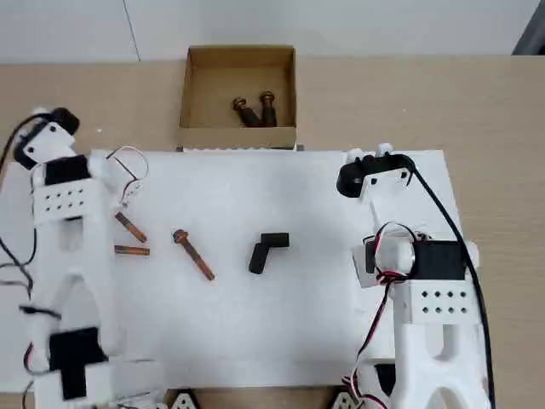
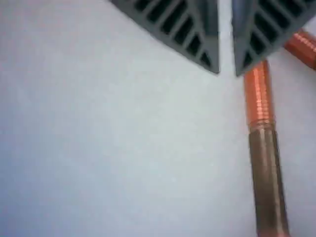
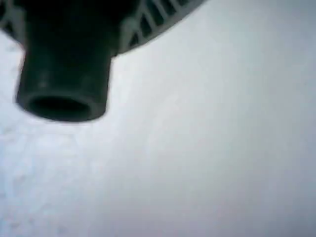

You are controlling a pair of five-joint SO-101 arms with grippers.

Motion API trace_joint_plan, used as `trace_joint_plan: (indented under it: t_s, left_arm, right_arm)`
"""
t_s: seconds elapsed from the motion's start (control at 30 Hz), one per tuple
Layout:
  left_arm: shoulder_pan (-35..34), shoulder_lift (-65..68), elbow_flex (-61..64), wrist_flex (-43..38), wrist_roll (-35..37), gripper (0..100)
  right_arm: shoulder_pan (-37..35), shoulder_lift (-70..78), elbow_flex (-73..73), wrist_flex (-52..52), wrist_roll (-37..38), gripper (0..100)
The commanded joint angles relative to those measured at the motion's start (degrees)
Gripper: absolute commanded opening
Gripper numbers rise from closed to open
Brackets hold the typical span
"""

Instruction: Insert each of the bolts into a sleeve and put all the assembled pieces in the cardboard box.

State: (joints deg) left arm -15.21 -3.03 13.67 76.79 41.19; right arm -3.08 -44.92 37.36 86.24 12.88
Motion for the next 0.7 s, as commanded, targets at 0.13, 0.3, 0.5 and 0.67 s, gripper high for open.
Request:
trace_joint_plan:
  t_s: [0.13, 0.3, 0.5, 0.67]
  left_arm:
    - [-1.9, 6.9, -8.4, 2.4, 0.7, 2]
    - [-2.6, 10.6, -9.4, 2.4, 0.6, 9]
    - [-3.1, 13.3, -9.5, 2.0, 0.6, 11]
    - [-5.3, 16.2, -9.5, 0.4, 0.6, 11]
  right_arm:
    - [0.7, -1.2, -0.4, -0.8, 0.5, 0.3]
    - [0.7, -1.3, 2.7, -2.5, 0.5, 0.3]
    - [0.7, -1.2, 3.4, -3.5, 0.6, 0.3]
    - [0.7, -1.0, 3.5, -4.3, 0.6, 0.3]
